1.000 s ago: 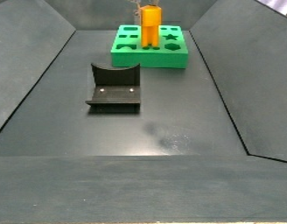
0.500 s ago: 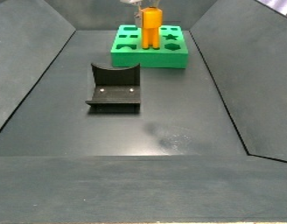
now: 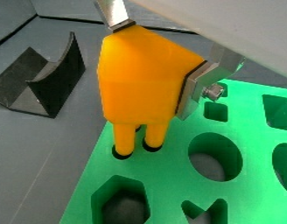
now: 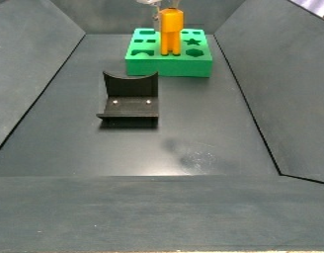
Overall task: Pick up the 3 prong object. Move up. Move to above the board. Insert the 3 prong object.
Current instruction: Insert the 3 prong object.
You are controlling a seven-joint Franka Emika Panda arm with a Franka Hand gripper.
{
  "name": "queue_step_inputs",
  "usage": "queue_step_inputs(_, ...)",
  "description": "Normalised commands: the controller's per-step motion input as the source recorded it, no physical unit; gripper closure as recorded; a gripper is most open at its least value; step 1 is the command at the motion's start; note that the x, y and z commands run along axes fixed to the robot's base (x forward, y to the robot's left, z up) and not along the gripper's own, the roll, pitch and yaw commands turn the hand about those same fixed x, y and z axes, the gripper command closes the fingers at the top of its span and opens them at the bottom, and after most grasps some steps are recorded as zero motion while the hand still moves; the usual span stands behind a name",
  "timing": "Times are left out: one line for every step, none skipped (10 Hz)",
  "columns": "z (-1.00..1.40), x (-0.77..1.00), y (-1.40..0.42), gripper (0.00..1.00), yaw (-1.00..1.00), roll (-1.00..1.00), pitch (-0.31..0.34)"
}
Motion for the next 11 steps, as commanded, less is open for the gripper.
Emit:
queue_step_inputs(-0.15,0.00,0.00,1.00,0.00,0.00,-0.063)
queue_step_inputs(-0.16,0.00,0.00,1.00,0.00,0.00,-0.050)
queue_step_inputs(-0.17,0.00,0.02,1.00,0.00,0.00,-0.039)
queue_step_inputs(-0.20,0.00,0.03,1.00,0.00,0.00,-0.014)
queue_step_inputs(-0.21,0.05,0.06,1.00,0.00,0.00,0.000)
queue_step_inputs(-0.19,0.05,0.09,1.00,0.00,0.00,0.000)
queue_step_inputs(-0.17,0.02,0.12,1.00,0.00,0.00,0.000)
queue_step_inputs(-0.20,0.09,0.15,1.00,-0.08,0.00,0.000)
queue_step_inputs(-0.19,0.10,0.13,1.00,-0.20,0.00,0.000)
queue_step_inputs(-0.21,0.09,0.00,1.00,-0.19,-0.06,-0.020)
queue_step_inputs(-0.19,0.01,-0.08,1.00,-0.02,-0.08,-0.064)
